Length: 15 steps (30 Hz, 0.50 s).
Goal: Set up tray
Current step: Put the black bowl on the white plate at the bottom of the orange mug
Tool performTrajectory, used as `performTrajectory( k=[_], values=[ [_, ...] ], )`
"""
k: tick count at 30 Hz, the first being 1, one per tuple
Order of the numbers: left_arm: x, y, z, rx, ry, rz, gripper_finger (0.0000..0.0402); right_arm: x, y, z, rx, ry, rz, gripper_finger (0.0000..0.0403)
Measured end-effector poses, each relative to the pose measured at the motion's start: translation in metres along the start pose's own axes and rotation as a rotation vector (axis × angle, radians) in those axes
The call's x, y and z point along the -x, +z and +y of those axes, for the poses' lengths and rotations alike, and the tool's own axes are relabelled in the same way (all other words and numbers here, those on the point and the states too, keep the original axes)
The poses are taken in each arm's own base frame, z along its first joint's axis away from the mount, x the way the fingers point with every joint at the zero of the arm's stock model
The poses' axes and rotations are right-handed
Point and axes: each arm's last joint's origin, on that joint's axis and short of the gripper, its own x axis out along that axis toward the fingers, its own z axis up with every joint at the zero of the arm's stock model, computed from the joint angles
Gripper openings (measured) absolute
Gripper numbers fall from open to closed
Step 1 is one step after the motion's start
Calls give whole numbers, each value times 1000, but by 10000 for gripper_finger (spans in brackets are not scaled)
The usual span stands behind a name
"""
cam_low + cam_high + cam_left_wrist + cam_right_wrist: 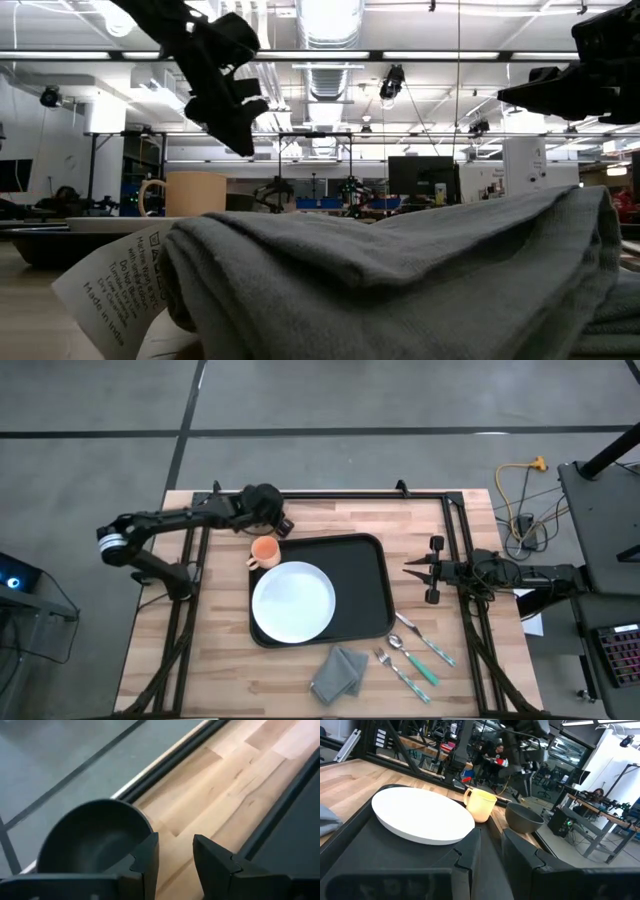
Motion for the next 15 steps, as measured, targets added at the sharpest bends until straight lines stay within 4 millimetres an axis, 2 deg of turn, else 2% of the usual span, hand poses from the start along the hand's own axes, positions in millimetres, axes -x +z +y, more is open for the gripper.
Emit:
performTrajectory(
  k=[8,15],
  values=[
    [-10,14,1,-12,20,11,148,0,0,0,-2,0,0,68],
    [-21,11,10,33,52,44,170,0,0,0,-1,0,0,68]
  ],
)
